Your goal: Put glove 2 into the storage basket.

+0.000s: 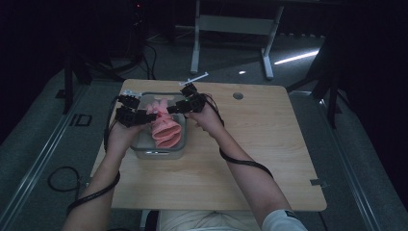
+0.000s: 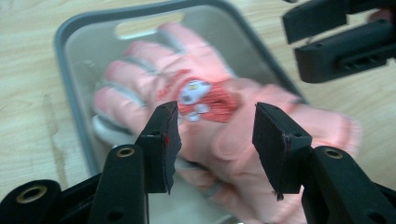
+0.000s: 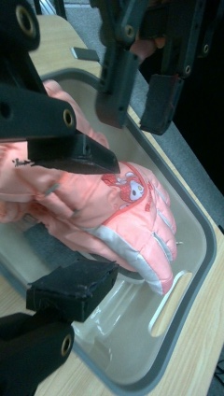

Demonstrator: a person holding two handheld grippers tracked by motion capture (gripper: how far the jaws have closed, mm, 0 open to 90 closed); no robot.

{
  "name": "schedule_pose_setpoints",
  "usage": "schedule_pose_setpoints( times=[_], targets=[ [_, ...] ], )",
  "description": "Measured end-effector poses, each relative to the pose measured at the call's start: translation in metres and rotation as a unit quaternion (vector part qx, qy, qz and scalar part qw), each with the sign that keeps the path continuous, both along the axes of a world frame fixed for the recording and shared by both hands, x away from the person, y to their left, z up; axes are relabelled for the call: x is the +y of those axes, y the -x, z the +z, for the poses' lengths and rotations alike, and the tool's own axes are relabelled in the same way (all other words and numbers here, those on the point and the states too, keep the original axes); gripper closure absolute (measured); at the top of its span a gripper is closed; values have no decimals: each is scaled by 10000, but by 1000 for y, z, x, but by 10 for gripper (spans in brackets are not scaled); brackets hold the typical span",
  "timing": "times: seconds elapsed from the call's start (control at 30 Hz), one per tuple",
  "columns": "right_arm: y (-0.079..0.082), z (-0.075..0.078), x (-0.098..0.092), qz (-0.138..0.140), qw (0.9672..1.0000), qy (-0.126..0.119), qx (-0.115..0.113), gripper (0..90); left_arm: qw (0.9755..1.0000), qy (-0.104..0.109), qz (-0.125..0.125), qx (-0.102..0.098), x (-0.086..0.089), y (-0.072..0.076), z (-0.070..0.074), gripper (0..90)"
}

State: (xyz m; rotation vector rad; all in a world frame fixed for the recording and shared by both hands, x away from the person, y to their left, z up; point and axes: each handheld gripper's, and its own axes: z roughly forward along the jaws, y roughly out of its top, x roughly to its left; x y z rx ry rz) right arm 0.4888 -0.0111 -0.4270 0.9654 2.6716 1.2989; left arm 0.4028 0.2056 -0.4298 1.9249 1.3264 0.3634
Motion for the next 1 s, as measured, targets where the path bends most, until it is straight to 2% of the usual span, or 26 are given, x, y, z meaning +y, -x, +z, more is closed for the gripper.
schedule_pose_setpoints(
  times=[0.2, 0.37, 0.53, 0.6, 0.63, 0.73, 0.87, 0.97, 1.0],
  targets=[
    [14, 6, -16, 79, 9999, 45, -142, 421, 9989, 83, -421, -193, -26, 16, 11, 505],
    [23, 8, -31, 141, 9996, 48, -240, 413, 9969, 73, -753, -228, -48, 24, 12, 505],
    [25, 7, -45, 69, 9996, 28, -281, 396, 9951, 63, -935, -306, -61, 30, 12, 503],
    [27, 3, -56, 88, 9993, 117, -330, 345, 9930, -9, -1125, -367, -74, 36, 13, 473],
    [28, 1, -59, 97, 9994, 107, -315, 333, 9930, -9, -1125, -367, -74, 36, 13, 468],
    [28, -3, -71, 232, 9995, -49, -220, 293, 9907, -30, -1284, -448, -86, 41, 11, 469],
    [29, -9, -85, 295, 9993, -55, -232, 225, 9899, -54, -1340, -460, -93, 44, 8, 462],
    [30, -12, -91, 276, 9992, -48, -280, 219, 9887, -84, -1426, -465, -101, 48, 5, 425],
    [31, -13, -93, 283, 9991, -21, -304, 213, 9873, -137, -1509, -472, -106, 49, 3, 419]
  ],
)
